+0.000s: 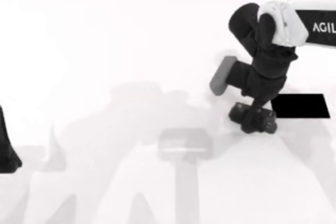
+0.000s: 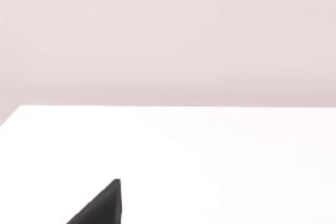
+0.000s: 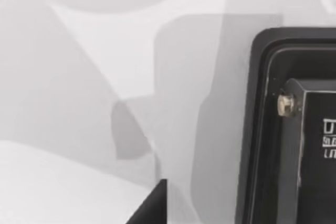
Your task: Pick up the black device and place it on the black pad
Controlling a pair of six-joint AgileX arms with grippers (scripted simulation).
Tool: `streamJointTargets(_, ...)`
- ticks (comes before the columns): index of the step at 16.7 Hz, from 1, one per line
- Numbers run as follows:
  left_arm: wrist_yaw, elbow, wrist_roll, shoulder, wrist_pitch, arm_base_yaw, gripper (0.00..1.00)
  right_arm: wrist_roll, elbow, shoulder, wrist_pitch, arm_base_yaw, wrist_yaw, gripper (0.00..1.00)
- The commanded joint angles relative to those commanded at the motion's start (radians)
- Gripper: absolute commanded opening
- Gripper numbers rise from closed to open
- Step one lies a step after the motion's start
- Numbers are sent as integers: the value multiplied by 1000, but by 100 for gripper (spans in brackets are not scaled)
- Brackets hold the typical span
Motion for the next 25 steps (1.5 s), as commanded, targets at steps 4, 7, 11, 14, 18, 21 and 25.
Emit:
streamJointTargets(4, 0, 0, 0, 0, 0, 0, 100, 0, 0, 0, 0, 0, 0, 25)
streamJointTargets(7, 0, 0, 0, 0, 0, 0, 100, 0, 0, 0, 0, 0, 0, 2)
streamJointTargets(11, 0, 0, 0, 0, 0, 0, 100, 0, 0, 0, 0, 0, 0, 0)
streamJointTargets(14, 0, 0, 0, 0, 0, 0, 100, 0, 0, 0, 0, 0, 0, 0)
streamJointTargets(18, 0, 0, 0, 0, 0, 0, 100, 0, 17, -4, -17, -2, 0, 0)
streamJointTargets(21, 0, 0, 0, 0, 0, 0, 100, 1, 100, -27, -119, -3, 0, 0)
streamJointTargets(25, 0, 0, 0, 0, 0, 0, 100, -4, 226, -67, -308, 2, -1, 0)
